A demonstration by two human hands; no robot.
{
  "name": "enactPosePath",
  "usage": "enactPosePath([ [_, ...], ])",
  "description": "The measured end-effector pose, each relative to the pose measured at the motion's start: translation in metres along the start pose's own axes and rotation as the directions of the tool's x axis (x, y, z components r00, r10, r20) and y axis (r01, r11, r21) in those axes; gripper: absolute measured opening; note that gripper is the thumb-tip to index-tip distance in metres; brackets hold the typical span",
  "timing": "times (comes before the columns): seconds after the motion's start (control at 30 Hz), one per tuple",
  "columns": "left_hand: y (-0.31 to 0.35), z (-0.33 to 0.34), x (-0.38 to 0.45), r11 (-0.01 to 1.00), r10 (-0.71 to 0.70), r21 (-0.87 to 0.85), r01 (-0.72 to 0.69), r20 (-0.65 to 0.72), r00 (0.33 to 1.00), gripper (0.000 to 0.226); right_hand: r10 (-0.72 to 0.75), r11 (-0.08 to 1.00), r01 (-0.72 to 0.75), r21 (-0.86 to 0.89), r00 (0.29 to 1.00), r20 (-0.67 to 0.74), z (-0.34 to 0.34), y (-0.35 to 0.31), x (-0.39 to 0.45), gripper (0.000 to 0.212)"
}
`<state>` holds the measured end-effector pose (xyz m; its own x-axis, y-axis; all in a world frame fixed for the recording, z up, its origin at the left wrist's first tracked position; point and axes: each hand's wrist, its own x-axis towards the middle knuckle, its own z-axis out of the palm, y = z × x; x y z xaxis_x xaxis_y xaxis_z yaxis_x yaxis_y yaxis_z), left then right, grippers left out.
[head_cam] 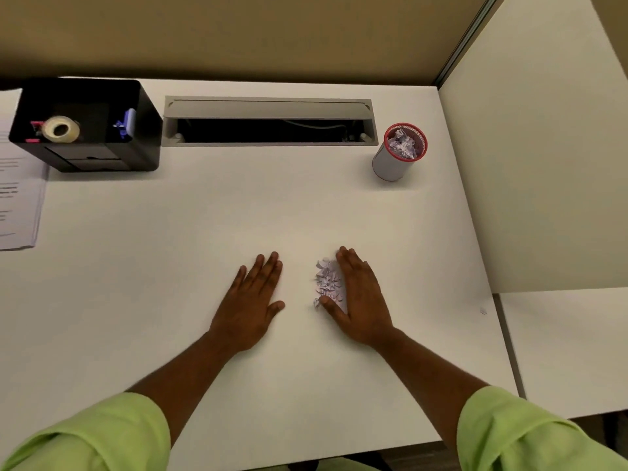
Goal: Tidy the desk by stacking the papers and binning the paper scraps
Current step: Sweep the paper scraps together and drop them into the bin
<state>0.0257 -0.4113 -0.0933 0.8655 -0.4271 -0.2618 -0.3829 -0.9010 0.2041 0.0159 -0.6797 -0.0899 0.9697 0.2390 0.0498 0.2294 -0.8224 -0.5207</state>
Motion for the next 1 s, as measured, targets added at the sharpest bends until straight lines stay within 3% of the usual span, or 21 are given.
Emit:
enactPosePath([
  [0.2, 0.001, -0.001, 0.000, 1.000, -0.001, 0.006, 0.001, -0.019, 1.000, 0.069, -0.141, 0.972, 0.162, -0.167, 0.981, 0.131, 0.002, -0.006, 0.019, 0.109],
  [0.53, 0.002, 0.001, -0.003, 1.000, 0.002, -0.009, -0.002, -0.054, 0.999, 0.067, -0.256, 0.944, 0.252, -0.213, 0.967, 0.011, 0.012, 0.000, 0.029, 0.033],
  [0.77, 0.004, 0.001, -0.004, 1.000, -0.016, -0.011, 0.016, -0.058, 0.998, 0.067, -0.364, 0.882, 0.379, -0.282, 0.926, 0.105, -0.002, 0.023, 0.055, 0.026],
  [1.0, 0.004, 0.002, -0.004, 1.000, -0.018, -0.017, 0.017, -0.058, 0.998, 0.066, -0.313, 0.882, 0.330, -0.337, 0.944, 0.105, -0.013, 0.043, 0.085, 0.024],
])
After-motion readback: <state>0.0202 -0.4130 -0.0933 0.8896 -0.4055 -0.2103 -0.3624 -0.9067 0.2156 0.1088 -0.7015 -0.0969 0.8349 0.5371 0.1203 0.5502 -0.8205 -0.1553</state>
